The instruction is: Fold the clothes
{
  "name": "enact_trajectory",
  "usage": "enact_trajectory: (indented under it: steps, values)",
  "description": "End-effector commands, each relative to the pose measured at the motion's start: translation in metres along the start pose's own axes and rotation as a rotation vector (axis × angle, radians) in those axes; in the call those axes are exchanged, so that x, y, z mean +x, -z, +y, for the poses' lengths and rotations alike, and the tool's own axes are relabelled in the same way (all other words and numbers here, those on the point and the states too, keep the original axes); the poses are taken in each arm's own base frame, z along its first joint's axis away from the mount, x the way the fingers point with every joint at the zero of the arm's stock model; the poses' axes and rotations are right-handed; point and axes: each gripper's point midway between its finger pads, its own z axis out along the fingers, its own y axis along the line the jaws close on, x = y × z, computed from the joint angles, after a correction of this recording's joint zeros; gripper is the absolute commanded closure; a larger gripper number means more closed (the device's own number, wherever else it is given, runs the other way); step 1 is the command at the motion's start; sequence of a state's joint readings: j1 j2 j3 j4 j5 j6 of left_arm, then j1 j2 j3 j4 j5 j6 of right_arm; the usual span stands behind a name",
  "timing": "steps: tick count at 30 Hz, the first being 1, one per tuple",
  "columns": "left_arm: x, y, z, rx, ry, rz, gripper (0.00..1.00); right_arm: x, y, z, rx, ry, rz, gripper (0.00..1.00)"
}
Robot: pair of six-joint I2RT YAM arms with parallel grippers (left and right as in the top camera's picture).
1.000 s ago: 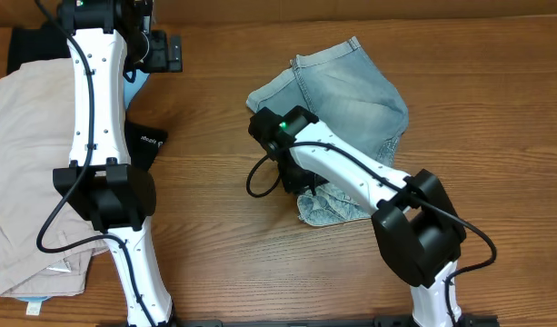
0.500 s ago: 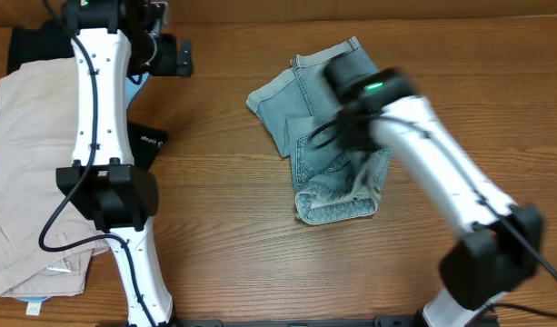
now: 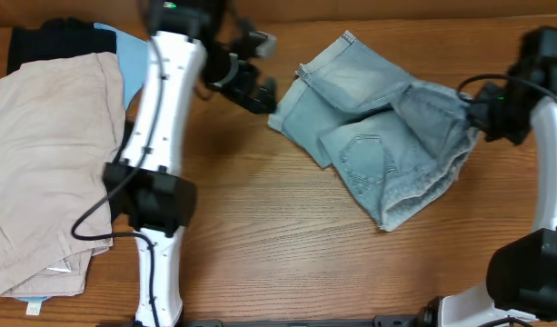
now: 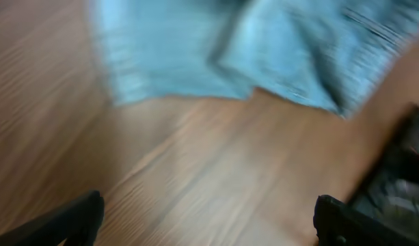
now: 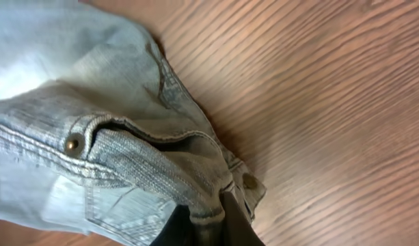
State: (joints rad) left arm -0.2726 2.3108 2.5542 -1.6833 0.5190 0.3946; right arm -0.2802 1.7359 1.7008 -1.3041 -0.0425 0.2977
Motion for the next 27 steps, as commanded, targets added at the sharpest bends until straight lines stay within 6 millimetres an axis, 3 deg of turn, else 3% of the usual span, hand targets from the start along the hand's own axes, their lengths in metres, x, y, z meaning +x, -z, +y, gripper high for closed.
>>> enact_trajectory:
  steps: [1,4,10,18,23,27]
  values:
    - [-0.012,-0.028,-0.064,0.146,-0.176,0.009,0.0,-0.013,0.017,0.0,-0.082,0.002,-0.05,0.96]
    - [-0.015,-0.061,-0.09,0.087,-0.28,0.074,0.0,-0.024,0.018,-0.013,-0.072,-0.031,-0.083,0.96]
    - [-0.017,-0.114,-0.084,-0.127,-0.263,0.171,0.0,-0.057,0.017,-0.05,-0.063,-0.129,-0.167,0.96]
    - [-0.031,-0.15,-0.034,-0.309,-0.095,0.155,0.0,-0.073,-0.004,-0.096,-0.084,-0.245,-0.143,0.96]
    - [-0.046,-0.166,-0.003,-0.332,-0.008,0.086,0.0,-0.074,-0.021,-0.101,-0.077,-0.25,-0.114,0.96]
    - [-0.05,-0.188,0.008,-0.287,0.008,0.07,0.04,-0.075,-0.027,-0.101,-0.085,-0.241,-0.101,0.96]
